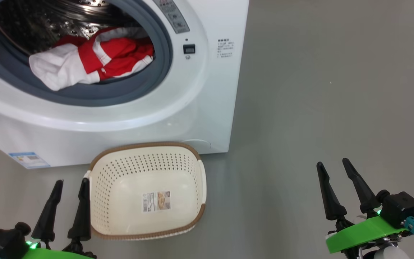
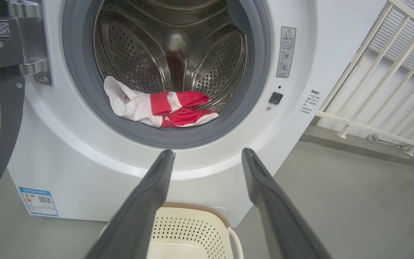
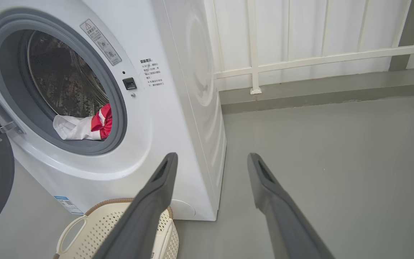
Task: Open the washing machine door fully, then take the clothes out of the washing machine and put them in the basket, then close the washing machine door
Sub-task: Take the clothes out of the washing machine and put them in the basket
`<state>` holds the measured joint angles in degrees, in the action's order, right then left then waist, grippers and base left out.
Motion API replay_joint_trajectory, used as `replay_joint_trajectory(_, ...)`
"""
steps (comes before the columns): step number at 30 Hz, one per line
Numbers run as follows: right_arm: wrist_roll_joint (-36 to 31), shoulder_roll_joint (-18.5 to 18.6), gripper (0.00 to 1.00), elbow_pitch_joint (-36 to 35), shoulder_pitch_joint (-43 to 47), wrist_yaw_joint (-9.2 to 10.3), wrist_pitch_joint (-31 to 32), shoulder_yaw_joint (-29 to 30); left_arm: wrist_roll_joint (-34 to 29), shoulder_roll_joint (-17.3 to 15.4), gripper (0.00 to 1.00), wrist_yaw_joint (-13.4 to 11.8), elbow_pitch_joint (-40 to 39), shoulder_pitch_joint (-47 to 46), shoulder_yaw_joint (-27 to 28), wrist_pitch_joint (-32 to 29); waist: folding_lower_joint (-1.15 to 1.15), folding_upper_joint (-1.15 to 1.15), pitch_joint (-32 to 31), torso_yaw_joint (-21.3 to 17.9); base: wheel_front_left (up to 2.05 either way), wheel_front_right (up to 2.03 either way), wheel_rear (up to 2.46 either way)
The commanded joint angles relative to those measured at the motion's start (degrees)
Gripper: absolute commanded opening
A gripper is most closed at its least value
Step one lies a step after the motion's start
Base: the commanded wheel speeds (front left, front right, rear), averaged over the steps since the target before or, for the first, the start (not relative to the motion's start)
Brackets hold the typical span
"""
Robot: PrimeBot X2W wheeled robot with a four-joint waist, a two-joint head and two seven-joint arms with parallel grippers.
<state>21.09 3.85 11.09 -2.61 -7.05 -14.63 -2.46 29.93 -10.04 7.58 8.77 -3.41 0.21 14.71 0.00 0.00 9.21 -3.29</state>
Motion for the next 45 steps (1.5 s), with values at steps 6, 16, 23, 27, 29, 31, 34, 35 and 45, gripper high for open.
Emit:
replay_joint_trajectory(6, -0.36, 0.23, 1.0, -1.57, -2.04, -0.44, -0.37, -1.04, -1.51, -1.47, 1.0, -0.09, -1.41, -1.57, 2.46, 0.29, 0.0, 0.0, 0.58, 0.25, 1.19, -1.19, 0.0)
replay_joint_trajectory(16, -0.42, 0.1, 1.0, -1.53, -2.57, -0.44, -0.37, -1.12, -1.61, -1.23, 1.0, -0.09, -1.41, -1.87, 2.35, 0.29, 0.0, 0.0, 1.18, 0.53, 0.38, -0.38, 0.0)
replay_joint_trajectory(23, -0.55, -0.1, 1.0, -1.57, -3.41, -0.44, -0.37, -1.48, -1.41, -2.02, 1.0, -0.09, -0.63, -3.47, 0.78, 0.29, 0.0, 0.0, 2.44, 0.38, 0.0, 0.0, 0.0)
replay_joint_trajectory(27, -0.65, -0.36, 1.0, -1.83, -4.08, -0.44, -0.37, -1.68, -2.96, -3.3, 1.0, -0.09, 1.85, -7.19, -0.09, 0.29, 0.0, 0.0, 4.11, -0.02, 0.0, 0.0, 0.0)
replay_joint_trajectory(29, -0.7, -0.48, 1.0, -1.97, -4.45, -0.44, -0.37, -1.84, -4.12, -3.76, 1.0, -0.09, 3.52, -9.79, -0.58, 0.29, 0.0, 0.0, 5.09, -0.25, 0.0, 0.0, 0.0)
replay_joint_trajectory(31, -0.7, -0.59, 1.0, -2.04, -4.92, -0.44, -0.37, -1.95, -5.15, -4.0, 1.0, -0.09, 5.37, -13.14, -1.02, 0.29, 0.0, 0.0, 6.18, -0.53, 0.0, 0.0, 0.0)
replay_joint_trajectory(34, -0.64, -0.73, 1.0, -2.1, -5.75, -0.44, -0.37, -2.15, -6.76, -4.54, 1.0, -0.09, 8.34, -18.77, -2.01, 0.29, 0.0, 0.0, 7.89, -1.12, 0.0, 0.0, 0.0)
replay_joint_trajectory(35, -0.62, -0.77, 1.0, -2.11, -6.04, -0.44, -0.37, -2.26, -7.37, -4.71, 1.0, -0.09, 9.59, -20.7, -2.18, 0.29, 0.0, 0.0, 8.45, -1.38, 0.0, 0.0, 0.0)
replay_joint_trajectory(45, 0.9, -0.95, 1.0, -2.51, -8.74, -0.44, -0.37, -3.96, -12.96, -6.56, 1.0, -0.09, 24.55, -38.7, -1.95, 0.29, 0.0, 0.0, 14.09, -5.01, 0.0, 0.0, 0.0)
